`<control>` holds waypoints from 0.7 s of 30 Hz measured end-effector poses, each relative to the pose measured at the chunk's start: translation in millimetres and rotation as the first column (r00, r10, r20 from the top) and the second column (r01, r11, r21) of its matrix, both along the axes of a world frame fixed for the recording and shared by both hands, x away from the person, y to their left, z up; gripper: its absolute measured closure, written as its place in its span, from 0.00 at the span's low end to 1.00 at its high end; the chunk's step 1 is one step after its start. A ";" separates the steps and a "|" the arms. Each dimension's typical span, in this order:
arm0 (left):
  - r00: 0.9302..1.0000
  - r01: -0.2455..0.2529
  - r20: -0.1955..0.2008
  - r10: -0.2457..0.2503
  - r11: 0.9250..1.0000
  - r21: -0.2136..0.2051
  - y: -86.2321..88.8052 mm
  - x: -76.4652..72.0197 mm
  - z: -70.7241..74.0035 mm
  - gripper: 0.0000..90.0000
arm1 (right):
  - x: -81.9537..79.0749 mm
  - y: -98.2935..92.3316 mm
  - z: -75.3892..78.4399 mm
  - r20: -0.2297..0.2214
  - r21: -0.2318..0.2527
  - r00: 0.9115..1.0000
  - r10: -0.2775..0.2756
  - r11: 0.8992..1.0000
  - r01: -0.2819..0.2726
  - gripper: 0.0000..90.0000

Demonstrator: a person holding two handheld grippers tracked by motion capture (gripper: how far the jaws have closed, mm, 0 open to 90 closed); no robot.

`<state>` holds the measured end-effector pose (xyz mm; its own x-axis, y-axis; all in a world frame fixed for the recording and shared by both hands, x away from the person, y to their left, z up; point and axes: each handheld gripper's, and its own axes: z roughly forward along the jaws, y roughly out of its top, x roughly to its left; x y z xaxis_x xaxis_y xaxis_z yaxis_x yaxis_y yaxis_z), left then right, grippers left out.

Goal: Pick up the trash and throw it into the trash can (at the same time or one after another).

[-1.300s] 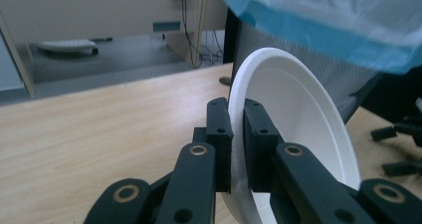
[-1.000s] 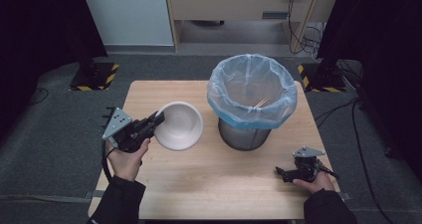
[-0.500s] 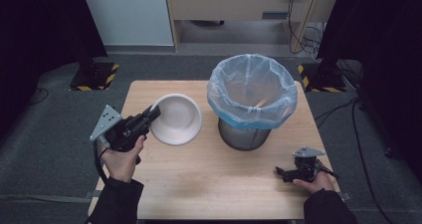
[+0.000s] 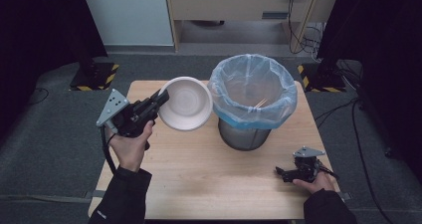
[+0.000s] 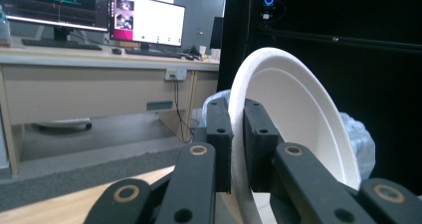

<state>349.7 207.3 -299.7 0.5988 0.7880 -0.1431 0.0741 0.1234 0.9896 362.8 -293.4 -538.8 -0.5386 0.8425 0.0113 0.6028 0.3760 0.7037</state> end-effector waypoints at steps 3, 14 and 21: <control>1.000 -0.002 0.003 0.002 1.000 -0.009 -4.0 5.5 3.8 0.92 | 0.0 0.0 0.0 0.000 0.000 1.000 0.000 1.000 0.000 0.01; 0.999 0.004 0.038 -0.003 0.999 -0.036 -24.8 24.7 23.2 0.92 | 0.0 0.0 0.0 0.000 0.000 1.000 0.000 1.000 0.000 0.01; 0.999 0.014 0.053 -0.011 0.999 -0.049 -34.6 34.0 35.7 0.92 | 0.0 0.0 0.0 0.000 0.000 1.000 0.000 1.000 0.000 0.01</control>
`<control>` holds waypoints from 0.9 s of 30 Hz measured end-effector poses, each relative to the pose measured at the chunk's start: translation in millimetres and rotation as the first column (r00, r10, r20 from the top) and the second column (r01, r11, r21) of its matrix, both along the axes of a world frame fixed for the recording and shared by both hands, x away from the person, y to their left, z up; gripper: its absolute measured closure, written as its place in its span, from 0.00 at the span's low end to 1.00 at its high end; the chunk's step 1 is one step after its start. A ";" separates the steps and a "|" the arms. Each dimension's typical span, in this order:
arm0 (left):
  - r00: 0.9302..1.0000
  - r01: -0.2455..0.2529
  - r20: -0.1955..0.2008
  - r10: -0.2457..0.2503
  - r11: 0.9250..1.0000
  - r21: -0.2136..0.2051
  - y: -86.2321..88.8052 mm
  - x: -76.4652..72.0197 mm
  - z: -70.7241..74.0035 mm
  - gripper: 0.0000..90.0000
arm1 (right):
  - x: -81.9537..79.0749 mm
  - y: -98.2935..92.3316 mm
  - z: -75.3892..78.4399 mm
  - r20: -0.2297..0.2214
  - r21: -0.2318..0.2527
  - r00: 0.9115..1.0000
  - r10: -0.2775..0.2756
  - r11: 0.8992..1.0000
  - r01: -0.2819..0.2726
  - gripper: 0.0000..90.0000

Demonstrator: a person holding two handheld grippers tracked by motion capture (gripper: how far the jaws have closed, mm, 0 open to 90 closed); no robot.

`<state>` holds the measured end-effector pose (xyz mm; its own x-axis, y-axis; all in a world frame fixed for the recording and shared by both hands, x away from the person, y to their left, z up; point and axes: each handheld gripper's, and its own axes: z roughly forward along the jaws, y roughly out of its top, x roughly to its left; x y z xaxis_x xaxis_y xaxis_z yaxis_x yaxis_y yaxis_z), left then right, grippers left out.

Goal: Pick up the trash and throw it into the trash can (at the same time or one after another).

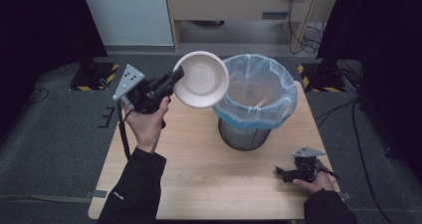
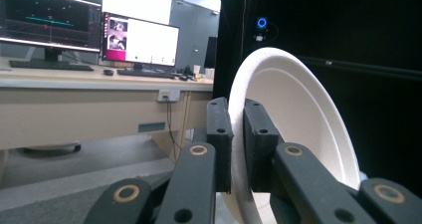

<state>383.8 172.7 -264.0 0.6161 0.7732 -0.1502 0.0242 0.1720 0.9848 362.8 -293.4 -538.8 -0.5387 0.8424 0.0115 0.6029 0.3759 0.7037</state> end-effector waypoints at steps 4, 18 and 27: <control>1.000 -0.003 0.012 0.003 1.000 0.001 -5.0 5.4 9.0 0.92 | 0.0 0.0 0.0 0.000 0.000 1.000 0.000 1.000 0.000 0.01; 0.999 0.007 0.042 -0.008 1.000 0.027 -39.0 26.3 26.6 0.92 | 0.1 0.0 -0.1 0.002 0.001 1.000 0.000 1.000 0.000 0.01; 0.999 0.022 0.043 -0.024 0.999 0.037 -65.7 39.3 31.5 0.92 | 0.3 -0.1 -0.1 0.004 -0.001 1.000 0.002 1.000 -0.002 0.01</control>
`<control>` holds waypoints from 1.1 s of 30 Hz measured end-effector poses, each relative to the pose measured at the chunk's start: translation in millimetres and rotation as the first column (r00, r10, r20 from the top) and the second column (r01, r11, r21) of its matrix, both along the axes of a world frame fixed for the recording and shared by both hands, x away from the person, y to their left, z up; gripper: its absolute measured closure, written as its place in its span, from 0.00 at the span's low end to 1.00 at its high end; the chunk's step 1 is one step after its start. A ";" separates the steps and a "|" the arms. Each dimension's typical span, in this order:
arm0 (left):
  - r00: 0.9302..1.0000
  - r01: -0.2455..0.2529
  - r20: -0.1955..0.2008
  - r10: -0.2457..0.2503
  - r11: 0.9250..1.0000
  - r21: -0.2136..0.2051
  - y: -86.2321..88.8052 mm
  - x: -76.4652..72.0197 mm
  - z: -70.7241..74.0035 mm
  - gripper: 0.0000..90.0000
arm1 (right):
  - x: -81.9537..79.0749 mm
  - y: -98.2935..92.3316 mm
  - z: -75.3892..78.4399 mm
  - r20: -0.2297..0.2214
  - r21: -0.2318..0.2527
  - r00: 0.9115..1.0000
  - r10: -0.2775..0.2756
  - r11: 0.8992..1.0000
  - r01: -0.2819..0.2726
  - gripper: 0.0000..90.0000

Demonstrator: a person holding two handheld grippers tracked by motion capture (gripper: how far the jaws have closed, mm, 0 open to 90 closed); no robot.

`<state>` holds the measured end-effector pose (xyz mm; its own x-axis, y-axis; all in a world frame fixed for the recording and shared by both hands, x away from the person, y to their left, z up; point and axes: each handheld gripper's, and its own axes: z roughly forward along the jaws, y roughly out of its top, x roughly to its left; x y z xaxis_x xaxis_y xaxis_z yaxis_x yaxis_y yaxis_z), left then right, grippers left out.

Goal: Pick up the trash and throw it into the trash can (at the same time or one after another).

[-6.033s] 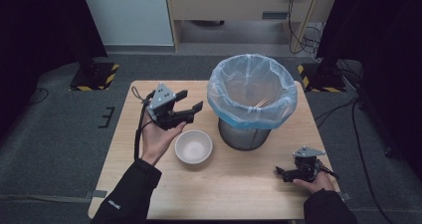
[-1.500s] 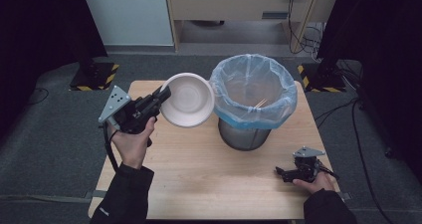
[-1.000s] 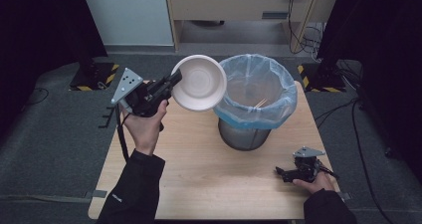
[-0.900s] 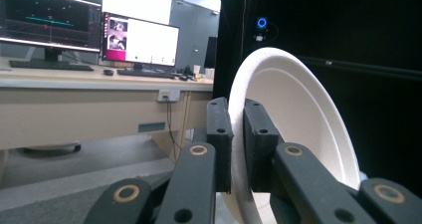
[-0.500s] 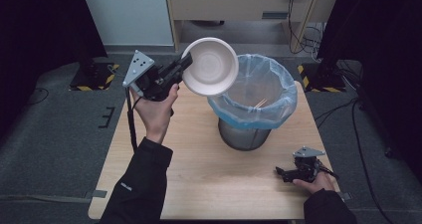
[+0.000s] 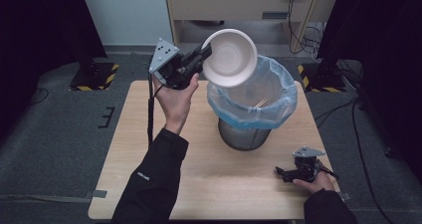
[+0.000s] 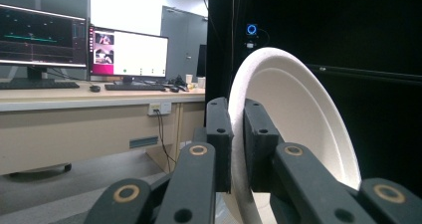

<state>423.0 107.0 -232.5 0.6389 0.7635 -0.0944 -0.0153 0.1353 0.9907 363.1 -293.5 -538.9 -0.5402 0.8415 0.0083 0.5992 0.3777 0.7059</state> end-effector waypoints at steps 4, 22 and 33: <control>1.000 0.014 0.000 -0.014 1.000 0.009 -12.7 5.7 0.4 0.92 | 0.0 0.0 0.0 0.000 0.000 1.000 0.000 1.000 0.000 0.01; 0.998 0.028 -0.055 -0.024 0.996 0.084 -62.3 38.4 -19.9 0.92 | 0.0 0.0 0.1 -0.001 0.001 1.000 0.000 1.000 0.000 0.01; 0.991 0.104 -0.096 -0.090 0.984 0.144 -48.3 33.6 -44.1 0.65 | 0.0 0.0 0.0 0.000 0.000 1.000 0.000 1.000 0.000 0.01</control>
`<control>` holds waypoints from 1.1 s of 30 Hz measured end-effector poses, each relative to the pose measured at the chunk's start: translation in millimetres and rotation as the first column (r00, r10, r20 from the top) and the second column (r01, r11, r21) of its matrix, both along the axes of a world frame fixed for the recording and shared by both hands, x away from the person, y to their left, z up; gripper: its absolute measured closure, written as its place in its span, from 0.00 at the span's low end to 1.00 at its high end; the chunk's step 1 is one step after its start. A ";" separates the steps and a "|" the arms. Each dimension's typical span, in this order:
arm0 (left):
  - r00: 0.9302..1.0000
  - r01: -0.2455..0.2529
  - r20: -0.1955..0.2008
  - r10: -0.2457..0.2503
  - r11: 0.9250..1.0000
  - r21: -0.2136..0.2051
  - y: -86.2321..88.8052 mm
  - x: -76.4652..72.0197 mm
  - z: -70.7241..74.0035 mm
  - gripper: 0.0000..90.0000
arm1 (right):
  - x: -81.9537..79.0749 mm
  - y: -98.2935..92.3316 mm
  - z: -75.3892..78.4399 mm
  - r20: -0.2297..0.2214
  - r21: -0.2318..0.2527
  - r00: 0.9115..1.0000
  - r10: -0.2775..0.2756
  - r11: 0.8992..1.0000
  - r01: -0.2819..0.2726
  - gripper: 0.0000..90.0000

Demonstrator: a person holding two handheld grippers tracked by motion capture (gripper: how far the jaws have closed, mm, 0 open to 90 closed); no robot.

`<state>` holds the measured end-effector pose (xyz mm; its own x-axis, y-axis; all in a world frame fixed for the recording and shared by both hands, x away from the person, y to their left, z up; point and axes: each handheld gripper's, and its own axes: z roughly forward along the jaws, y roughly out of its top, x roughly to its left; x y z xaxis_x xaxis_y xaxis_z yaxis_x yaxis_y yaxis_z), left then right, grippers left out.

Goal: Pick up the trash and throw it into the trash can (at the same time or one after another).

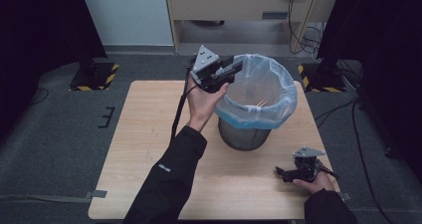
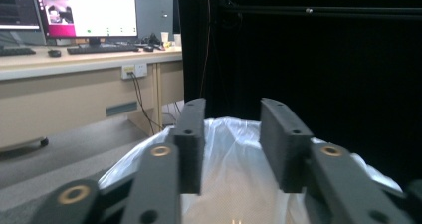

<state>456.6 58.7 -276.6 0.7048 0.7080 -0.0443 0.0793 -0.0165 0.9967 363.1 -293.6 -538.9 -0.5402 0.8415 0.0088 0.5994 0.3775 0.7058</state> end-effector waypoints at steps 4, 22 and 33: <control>1.000 -0.023 0.008 0.023 0.999 0.031 25.9 -15.5 -4.7 0.56 | -0.2 0.2 0.0 -0.002 0.002 1.000 -0.002 1.000 0.002 0.01; 0.958 -0.078 -0.256 0.130 0.976 0.204 125.1 -89.5 -134.4 0.25 | -0.3 0.2 0.1 -0.004 0.001 1.000 -0.002 1.000 0.002 0.01; 0.863 -0.059 -0.443 0.242 0.920 0.387 164.9 -105.2 -215.7 0.19 | -0.3 0.2 0.1 -0.004 0.001 1.000 -0.002 1.000 0.002 0.01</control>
<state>351.5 223.5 -492.3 0.5440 0.8358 -0.0737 0.5692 -0.3031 0.7643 362.8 -293.4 -538.8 -0.5385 0.8425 0.0120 0.6032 0.3755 0.7037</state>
